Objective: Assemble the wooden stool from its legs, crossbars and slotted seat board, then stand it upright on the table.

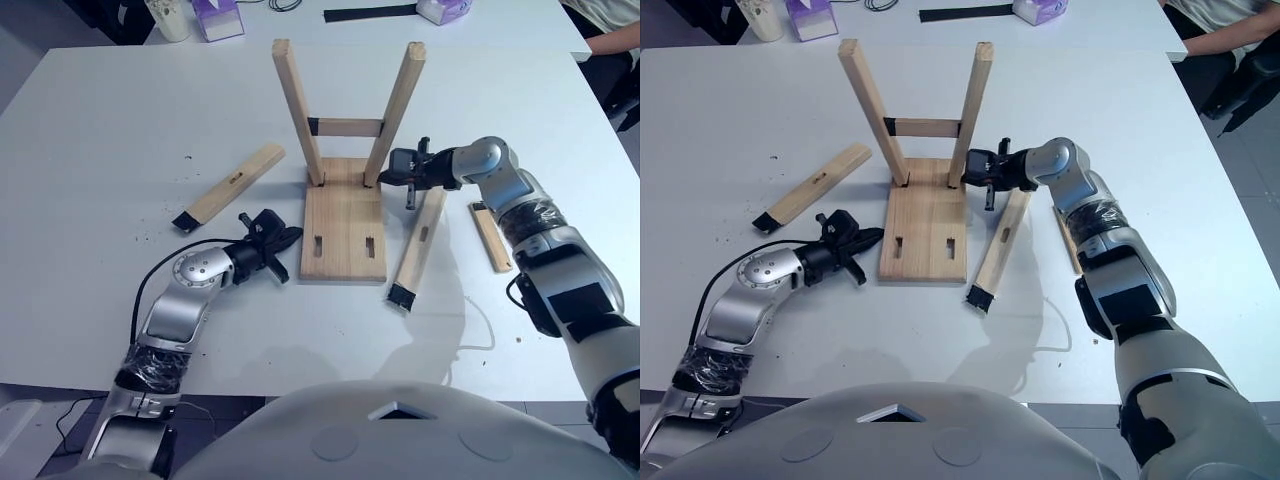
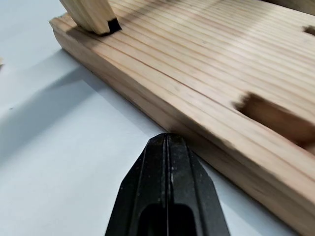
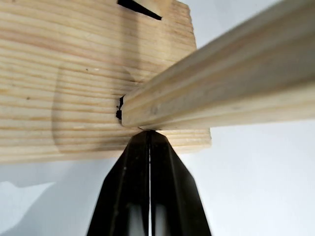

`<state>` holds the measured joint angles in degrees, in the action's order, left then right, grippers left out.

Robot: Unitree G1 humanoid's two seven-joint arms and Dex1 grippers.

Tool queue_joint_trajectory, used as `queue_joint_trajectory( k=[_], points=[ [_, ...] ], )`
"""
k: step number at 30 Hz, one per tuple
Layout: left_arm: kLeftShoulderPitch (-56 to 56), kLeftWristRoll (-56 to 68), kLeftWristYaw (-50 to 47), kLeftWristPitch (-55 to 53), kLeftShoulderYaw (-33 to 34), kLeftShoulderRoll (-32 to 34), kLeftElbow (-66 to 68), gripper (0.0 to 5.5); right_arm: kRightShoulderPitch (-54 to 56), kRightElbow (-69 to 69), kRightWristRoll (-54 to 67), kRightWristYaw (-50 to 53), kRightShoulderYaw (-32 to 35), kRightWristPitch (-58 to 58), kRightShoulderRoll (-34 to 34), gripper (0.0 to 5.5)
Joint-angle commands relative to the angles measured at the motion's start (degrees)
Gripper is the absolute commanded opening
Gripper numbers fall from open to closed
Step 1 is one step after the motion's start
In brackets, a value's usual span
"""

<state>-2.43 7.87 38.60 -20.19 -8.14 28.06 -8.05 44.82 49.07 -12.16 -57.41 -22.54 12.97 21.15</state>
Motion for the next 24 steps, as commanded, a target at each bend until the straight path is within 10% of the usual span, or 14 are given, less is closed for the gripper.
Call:
queue_joint_trajectory(
  k=[1,15,24],
  points=[
    [1.33,-0.31,-0.51,-0.33,1.21,0.65,1.52,0.0,-2.9,0.61,-0.91,0.2,-1.41,-2.39,-3.06,0.02],
    [-0.48,12.5,-14.61,-2.32,22.21,-7.21,-10.25,0.0,-20.86,-35.32,15.0,16.99,25.49,-25.41,4.8,0.02],
    [-7.53,8.99,-40.45,2.43,34.85,-21.92,-17.0,0.0,-43.13,-58.31,19.16,33.28,34.64,-41.92,-2.03,1.33]
  ],
)
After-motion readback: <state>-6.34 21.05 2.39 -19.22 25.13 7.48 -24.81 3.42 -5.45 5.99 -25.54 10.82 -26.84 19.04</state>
